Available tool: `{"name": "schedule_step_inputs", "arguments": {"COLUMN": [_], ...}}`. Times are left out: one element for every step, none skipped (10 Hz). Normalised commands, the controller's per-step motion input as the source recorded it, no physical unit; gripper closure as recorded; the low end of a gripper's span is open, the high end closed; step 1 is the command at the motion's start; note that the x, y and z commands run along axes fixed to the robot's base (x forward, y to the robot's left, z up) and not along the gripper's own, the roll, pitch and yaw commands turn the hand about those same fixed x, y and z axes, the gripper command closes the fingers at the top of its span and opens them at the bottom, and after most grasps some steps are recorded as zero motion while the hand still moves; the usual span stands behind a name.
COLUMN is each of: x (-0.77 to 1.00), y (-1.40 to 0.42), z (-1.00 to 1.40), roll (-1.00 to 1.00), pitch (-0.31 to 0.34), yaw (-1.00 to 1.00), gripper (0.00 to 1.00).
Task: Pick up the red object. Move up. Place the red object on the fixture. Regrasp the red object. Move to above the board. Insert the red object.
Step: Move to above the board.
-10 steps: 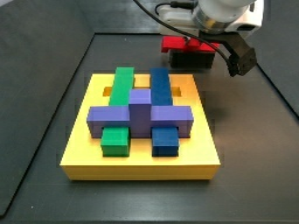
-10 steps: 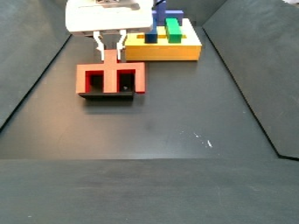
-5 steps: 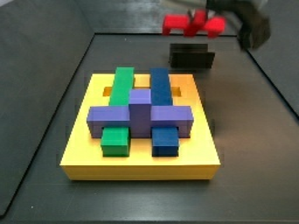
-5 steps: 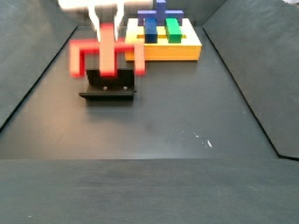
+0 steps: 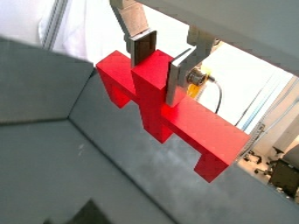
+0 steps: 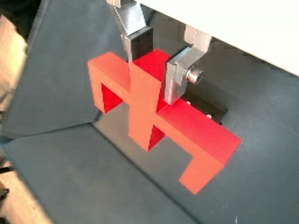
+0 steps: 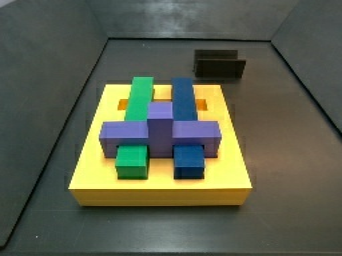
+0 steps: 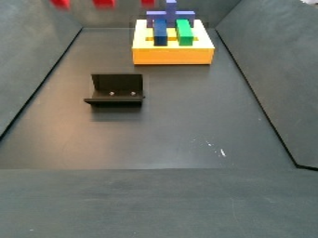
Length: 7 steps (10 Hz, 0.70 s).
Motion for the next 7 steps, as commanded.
{"name": "schedule_step_inputs", "arguments": {"x": [-0.91, -0.93, -0.98, -1.01, -1.00, -0.70, -0.51], "y": [-1.40, -1.40, -1.40, -1.40, -1.40, -0.93, -0.67], "z": [0.29, 0.22, 0.22, 0.19, 0.21, 0.12, 0.07], "roll": [-1.00, -1.00, -1.00, -1.00, -1.00, -1.00, -1.00], "pitch": [0.064, 0.052, 0.033, 0.025, 0.019, -0.001, -0.003], "yaw": [0.02, 0.03, 0.04, 0.04, 0.04, 0.05, 0.05], "gripper": [1.00, 1.00, 1.00, 1.00, 1.00, 1.00, 1.00]}}
